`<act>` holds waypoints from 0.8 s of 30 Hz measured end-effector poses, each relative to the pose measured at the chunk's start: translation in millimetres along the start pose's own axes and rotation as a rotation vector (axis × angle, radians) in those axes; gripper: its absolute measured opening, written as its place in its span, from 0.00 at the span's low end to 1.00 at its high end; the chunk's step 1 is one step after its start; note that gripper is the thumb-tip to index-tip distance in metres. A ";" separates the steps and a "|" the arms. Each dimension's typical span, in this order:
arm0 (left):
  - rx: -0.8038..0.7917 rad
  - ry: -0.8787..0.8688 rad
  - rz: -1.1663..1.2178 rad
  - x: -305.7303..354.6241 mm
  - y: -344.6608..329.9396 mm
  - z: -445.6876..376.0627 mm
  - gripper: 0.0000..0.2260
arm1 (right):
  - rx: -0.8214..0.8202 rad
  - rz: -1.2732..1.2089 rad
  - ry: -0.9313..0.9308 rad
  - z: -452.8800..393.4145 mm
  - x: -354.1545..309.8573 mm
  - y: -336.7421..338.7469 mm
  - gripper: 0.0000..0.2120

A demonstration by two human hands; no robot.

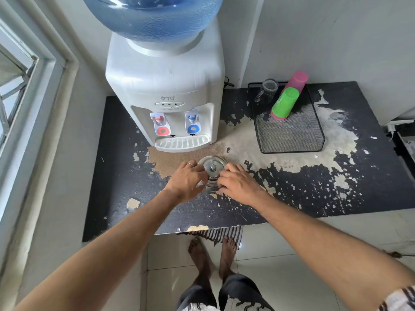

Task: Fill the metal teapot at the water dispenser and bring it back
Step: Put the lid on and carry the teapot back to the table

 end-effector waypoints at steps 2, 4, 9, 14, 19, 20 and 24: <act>0.018 0.020 0.041 -1.7 0.8 -1.8 0.12 | -0.014 -0.016 -0.005 -1.6 0.2 -1.0 0.13; 0.033 0.046 0.120 -3.5 4.4 -3.4 0.21 | -0.027 -0.045 0.002 -2.4 0.2 -1.3 0.11; -0.090 0.151 0.285 -16.6 14.6 -12.8 0.44 | -0.074 -0.166 -0.030 -0.2 3.3 4.0 0.07; -0.106 0.151 0.275 -25.9 9.8 -19.3 0.43 | -0.079 -0.338 -0.132 5.3 4.2 12.2 0.06; -0.125 0.104 0.212 -34.9 13.6 -26.9 0.37 | -0.024 -0.466 -0.223 5.4 4.9 23.4 0.08; -0.126 0.103 0.207 -36.1 14.1 -27.9 0.35 | -0.010 -0.494 -0.235 4.7 5.0 25.3 0.08; -0.114 0.087 0.212 -36.9 17.3 -32.8 0.26 | 0.048 -0.558 -0.294 0.1 11.3 31.2 0.08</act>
Point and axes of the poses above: each hand's wrist, its own z-axis away from the middle knuckle, its own y-axis out of the back of the hand, x = y × z, the point moved 4 cm from there along -z, towards the middle knuckle, and after that the axes turned 5 degrees about y, right-handed, at the moved point
